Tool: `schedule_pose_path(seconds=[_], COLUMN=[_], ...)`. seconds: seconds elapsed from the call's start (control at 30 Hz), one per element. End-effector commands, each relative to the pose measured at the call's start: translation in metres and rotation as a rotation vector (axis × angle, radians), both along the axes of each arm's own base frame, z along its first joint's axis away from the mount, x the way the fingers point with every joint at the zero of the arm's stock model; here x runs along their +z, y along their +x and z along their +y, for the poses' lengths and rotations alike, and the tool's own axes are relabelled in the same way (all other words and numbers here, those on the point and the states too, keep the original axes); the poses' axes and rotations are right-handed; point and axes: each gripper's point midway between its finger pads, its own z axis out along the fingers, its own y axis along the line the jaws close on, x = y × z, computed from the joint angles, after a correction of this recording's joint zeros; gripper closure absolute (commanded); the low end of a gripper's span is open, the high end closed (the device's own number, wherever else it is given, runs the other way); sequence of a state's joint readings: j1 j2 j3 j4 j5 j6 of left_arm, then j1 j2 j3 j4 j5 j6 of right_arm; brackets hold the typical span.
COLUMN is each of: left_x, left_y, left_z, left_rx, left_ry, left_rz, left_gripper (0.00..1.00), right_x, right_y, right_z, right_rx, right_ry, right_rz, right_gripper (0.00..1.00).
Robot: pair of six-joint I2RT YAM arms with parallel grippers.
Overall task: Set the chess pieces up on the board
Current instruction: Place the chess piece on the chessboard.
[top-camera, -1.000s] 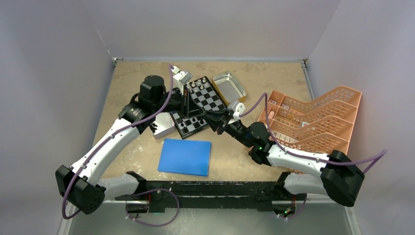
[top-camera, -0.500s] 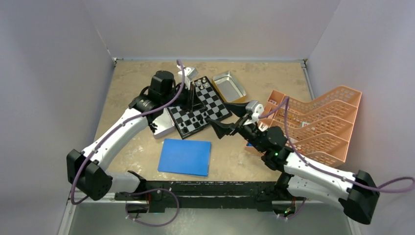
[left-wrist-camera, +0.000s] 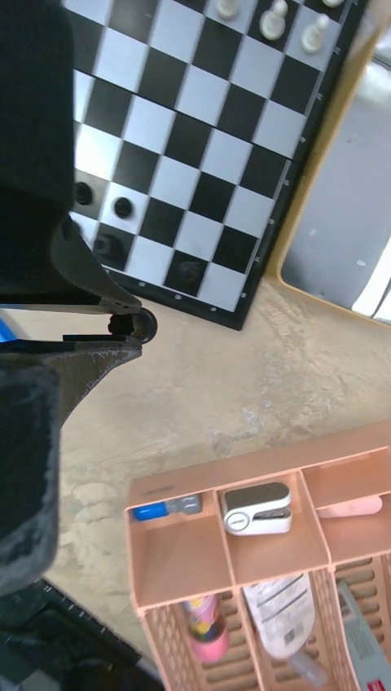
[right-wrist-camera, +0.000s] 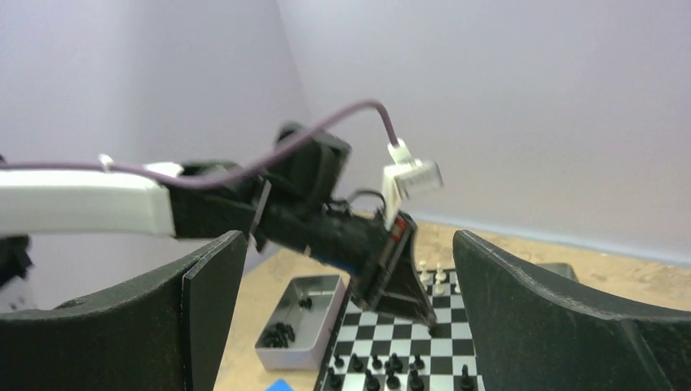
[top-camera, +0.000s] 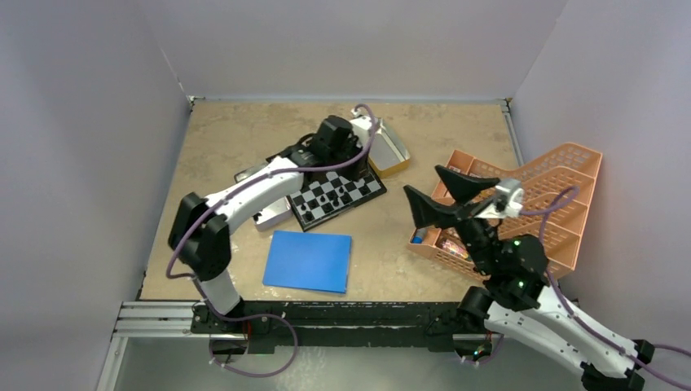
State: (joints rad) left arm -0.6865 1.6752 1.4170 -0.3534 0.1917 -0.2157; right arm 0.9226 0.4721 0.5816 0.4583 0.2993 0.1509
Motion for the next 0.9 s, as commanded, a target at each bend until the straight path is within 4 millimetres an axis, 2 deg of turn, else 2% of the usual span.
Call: schedule_pose_path(seconds=[0.0,0.17,0.37,0.53,0.87], left_x=[0.001,-0.035,-0.067,-0.085,-0.101], left_y=[0.030,0.046,0.057,0.060,0.064], left_z=[-0.030,-0.050,-0.059,-0.060,-0.060], left_rx=[0.003,-0.012,-0.020,-0.026,-0.025], left_ry=[0.044,0.118,0.160,0.194,0.228], left_rz=[-0.114,-0.099,-0.066,-0.043,-0.037], left_gripper=[0.98,0.98,0.98,0.98,0.97], right_x=[0.028,0.038,0.037,0.035,0.033], right_y=[-0.009,-0.020,-0.022,-0.020,-0.019], right_z=[-0.033,-0.053,-0.059,-0.057,-0.055], right_rx=[-0.066,-0.082,-0.097,-0.099,-0.098], right_ry=[0.104,0.147,0.146,0.135,0.133], right_rz=[-0.015,-0.040,-0.043,-0.040,-0.037], right_gripper=[0.01,0.01,0.01,0.01,0.01])
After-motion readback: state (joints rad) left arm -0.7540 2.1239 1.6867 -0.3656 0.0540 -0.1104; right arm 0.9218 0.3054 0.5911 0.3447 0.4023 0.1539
